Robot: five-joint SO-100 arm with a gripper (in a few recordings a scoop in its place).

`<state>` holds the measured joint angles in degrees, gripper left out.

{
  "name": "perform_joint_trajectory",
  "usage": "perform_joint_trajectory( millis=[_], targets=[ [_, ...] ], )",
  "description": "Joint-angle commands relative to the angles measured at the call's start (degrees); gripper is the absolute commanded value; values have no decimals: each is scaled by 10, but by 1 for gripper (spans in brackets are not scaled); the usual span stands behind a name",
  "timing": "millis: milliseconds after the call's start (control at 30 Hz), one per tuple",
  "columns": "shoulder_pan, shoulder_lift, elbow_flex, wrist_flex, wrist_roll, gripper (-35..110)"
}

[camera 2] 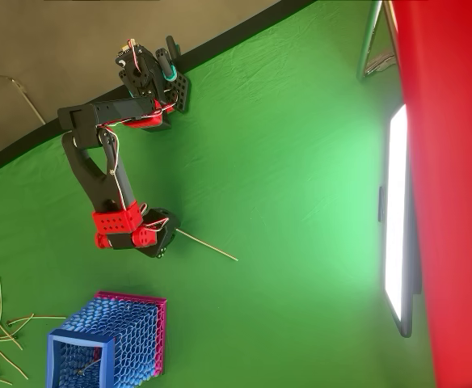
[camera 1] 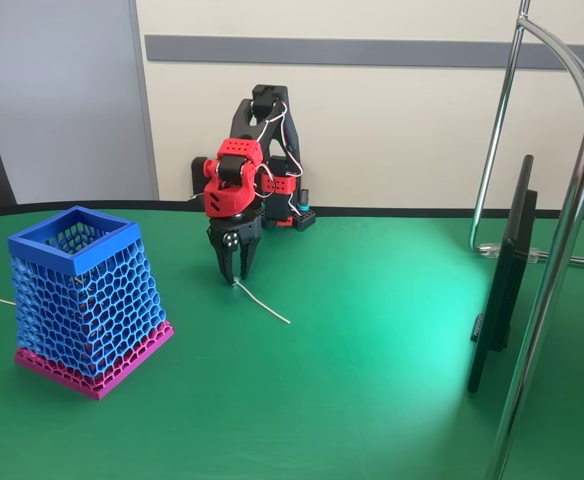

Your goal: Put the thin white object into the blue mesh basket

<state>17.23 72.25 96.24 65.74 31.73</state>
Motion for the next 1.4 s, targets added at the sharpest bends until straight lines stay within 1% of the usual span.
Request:
perform_joint_trajectory(
  millis=[0,233,767,1367],
  targets=[
    [2,2,2,-4,-1,15],
    [3,0,13,-29,-2,12],
    [1,4,26,-36,-4,11],
    [2,8,41,-43,-19,5]
  ],
)
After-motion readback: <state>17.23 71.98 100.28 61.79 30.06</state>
